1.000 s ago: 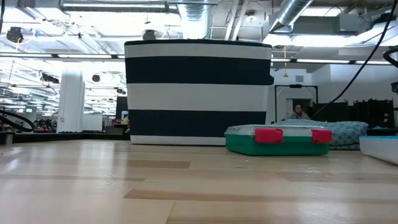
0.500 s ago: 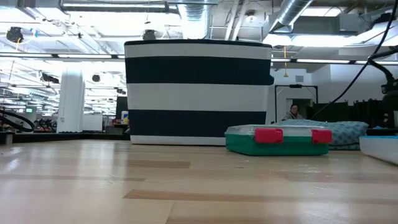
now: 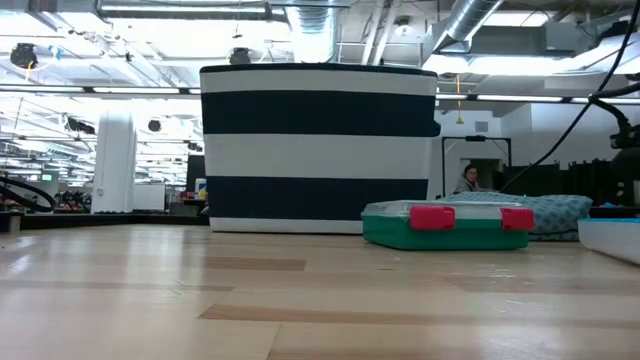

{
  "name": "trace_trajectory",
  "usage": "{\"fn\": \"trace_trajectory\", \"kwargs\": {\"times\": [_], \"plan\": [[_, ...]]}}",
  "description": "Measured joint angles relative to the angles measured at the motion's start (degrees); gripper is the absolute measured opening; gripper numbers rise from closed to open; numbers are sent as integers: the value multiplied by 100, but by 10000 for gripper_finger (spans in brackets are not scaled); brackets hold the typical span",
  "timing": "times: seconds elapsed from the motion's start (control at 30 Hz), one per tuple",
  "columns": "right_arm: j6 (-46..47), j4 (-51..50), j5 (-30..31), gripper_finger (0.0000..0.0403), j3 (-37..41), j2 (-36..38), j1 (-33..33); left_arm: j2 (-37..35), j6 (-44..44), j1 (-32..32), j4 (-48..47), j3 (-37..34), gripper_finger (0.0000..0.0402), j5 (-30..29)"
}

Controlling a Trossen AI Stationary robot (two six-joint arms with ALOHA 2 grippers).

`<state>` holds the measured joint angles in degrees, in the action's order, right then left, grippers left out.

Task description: Pick & place medical supplies in basket/bin

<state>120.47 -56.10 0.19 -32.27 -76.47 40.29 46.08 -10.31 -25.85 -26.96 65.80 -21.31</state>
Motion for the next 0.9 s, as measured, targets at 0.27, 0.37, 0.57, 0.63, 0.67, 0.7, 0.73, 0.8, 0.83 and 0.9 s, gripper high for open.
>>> {"fn": "trace_trajectory", "kwargs": {"times": [0.27, 0.37, 0.57, 0.63, 0.67, 0.7, 0.73, 0.8, 0.83, 0.9], "plan": [[-431, 22, -16, 0, 0, 0, 73, 5, 0, 0, -76, 0, 199, -1], [-490, 26, -57, 0, 0, 0, 129, 39, 3, 1, -75, 0, 199, -66], [-494, -64, -156, 0, -137, 2, 308, 339, 208, 162, -79, 0, 199, -307], [-495, -95, -155, 0, -149, 2, 360, 387, 208, 234, -38, 0, 199, -280], [-496, -90, -152, 0, -151, 2, 396, 415, 204, 264, -41, 0, 199, -206], [-496, -90, -159, 0, -151, 2, 438, 447, 196, 293, -42, 0, 199, -150], [-496, -90, -158, 0, -151, 2, 477, 474, 191, 321, -53, 0, 199, -89], [-495, -90, -122, 0, -151, 2, 541, 505, 178, 370, -49, 0, 199, 52], [-496, -92, -74, 0, -151, 2, 560, 518, 160, 397, -28, 0, 199, 112], [-504, -122, 27, 0, -151, 2, 561, 536, 90, 411, -40, 0, 199, 193]]}}
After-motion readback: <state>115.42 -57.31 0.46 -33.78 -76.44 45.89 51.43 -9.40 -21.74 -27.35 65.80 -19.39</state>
